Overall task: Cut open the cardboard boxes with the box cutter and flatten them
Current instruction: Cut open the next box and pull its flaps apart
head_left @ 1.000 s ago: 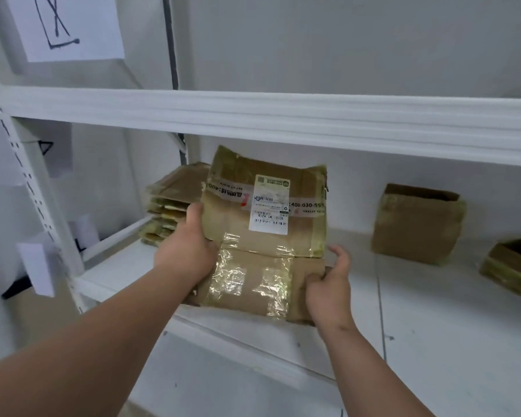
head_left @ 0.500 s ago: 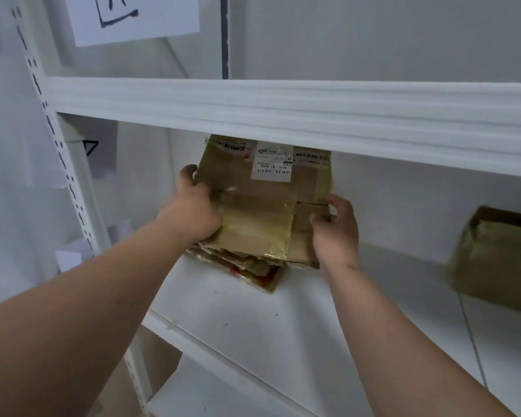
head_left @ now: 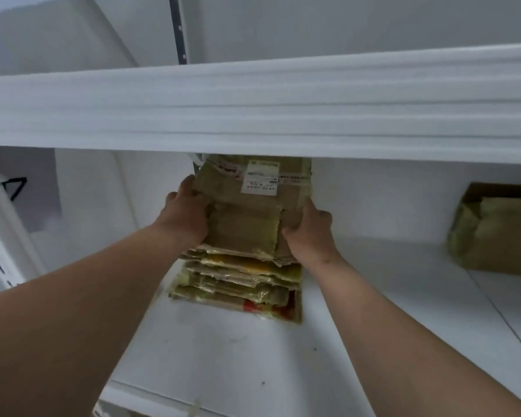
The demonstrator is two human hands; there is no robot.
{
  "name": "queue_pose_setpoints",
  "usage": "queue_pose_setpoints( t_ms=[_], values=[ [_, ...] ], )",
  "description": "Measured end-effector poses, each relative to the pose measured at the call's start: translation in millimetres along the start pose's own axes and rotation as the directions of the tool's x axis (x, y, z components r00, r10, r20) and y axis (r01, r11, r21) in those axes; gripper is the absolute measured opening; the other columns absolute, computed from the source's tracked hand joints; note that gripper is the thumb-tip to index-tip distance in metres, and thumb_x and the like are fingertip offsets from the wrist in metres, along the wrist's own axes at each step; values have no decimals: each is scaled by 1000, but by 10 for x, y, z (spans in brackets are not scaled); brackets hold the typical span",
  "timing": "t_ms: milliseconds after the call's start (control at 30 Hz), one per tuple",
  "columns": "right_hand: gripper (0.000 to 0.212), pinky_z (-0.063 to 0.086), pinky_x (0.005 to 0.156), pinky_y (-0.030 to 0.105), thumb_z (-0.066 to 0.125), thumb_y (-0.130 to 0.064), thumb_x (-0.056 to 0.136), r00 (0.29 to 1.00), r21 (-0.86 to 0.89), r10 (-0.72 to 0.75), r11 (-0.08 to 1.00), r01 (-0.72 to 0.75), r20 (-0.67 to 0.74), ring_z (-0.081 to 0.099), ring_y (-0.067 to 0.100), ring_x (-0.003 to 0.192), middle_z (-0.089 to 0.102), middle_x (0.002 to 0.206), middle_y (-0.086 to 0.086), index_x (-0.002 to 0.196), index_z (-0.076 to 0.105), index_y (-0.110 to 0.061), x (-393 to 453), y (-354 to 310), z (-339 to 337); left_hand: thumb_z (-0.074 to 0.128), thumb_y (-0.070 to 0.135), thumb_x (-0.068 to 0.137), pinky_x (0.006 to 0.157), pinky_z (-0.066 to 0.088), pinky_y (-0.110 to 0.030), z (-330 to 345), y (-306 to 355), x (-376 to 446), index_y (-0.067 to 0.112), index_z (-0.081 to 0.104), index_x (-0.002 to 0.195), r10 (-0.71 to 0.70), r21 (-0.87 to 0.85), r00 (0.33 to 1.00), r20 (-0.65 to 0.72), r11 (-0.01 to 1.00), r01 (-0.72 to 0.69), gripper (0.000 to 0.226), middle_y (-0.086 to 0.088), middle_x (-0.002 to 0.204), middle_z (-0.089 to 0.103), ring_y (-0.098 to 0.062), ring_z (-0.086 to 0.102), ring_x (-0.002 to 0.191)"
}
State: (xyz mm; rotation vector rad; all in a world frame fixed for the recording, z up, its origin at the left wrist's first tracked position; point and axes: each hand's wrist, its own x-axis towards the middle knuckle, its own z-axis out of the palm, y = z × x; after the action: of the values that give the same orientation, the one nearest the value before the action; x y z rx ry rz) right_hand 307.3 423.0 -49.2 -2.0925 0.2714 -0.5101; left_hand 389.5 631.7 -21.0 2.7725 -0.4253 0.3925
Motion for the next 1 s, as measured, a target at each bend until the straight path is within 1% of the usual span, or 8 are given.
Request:
queue_pose_setpoints(
  t_ms=[100,200,267,367,633,733,833,1000],
  values=[
    [55,39,104,38,52,-16,95,998,-429,8,903,-30,-55,40,30,122,12,151,5,144,34,-32,-100,38,141,42,22,95,107,35,-44,190,-3,10,32,52,133,-33,193,988,150,981,3,41,2,145,35,-28,31,129],
    [44,13,118,44,44,-26,98,990,-681,-139,724,112,15,23,28,139,21,156,0,142,40,-34,-125,114,202,32,41,98,109,32,-46,238,65,-26,21,52,132,6,279,978,209,958,-65,44,-3,142,43,-27,37,130],
    [47,0,122,47,32,-33,102,981,-703,-143,685,193,130,25,22,144,34,155,-2,149,32,-32,-126,128,214,29,58,97,108,35,-47,256,68,-44,19,38,143,17,229,957,290,970,-87,61,-7,145,44,-30,44,130],
    [52,-1,120,51,19,-48,101,965,-703,-102,667,247,243,27,21,146,33,158,-3,152,24,-37,-161,145,269,21,73,91,111,30,-48,359,8,-64,34,8,154,3,257,934,358,961,-102,75,-4,157,30,-32,38,138],
    [61,3,116,58,22,-66,94,950,-755,48,620,213,307,25,25,146,22,161,-1,150,25,-43,-225,247,354,26,73,89,108,33,-50,469,-24,-29,40,20,150,11,301,909,416,942,-149,70,-3,153,32,-30,36,135],
    [59,3,117,56,30,-67,93,957,-734,30,648,201,289,30,25,142,27,155,-1,148,31,-43,-245,213,323,30,69,89,107,36,-50,444,28,-37,39,27,147,22,272,921,389,952,-138,66,-7,151,31,-34,36,133],
    [51,5,118,49,33,-59,97,972,-689,-136,687,231,190,46,19,130,39,146,-3,141,43,-37,-302,235,250,34,58,89,106,38,-53,339,157,-18,32,35,144,36,230,946,323,966,-116,61,-7,149,26,-37,33,131],
    [73,6,118,43,3,-49,89,963,-613,-270,763,205,-14,45,15,136,55,142,-2,143,46,-26,-428,388,44,37,30,94,103,36,-48,185,558,-89,25,26,149,155,310,981,115,933,-184,56,-8,142,38,-31,38,129]
  ],
)
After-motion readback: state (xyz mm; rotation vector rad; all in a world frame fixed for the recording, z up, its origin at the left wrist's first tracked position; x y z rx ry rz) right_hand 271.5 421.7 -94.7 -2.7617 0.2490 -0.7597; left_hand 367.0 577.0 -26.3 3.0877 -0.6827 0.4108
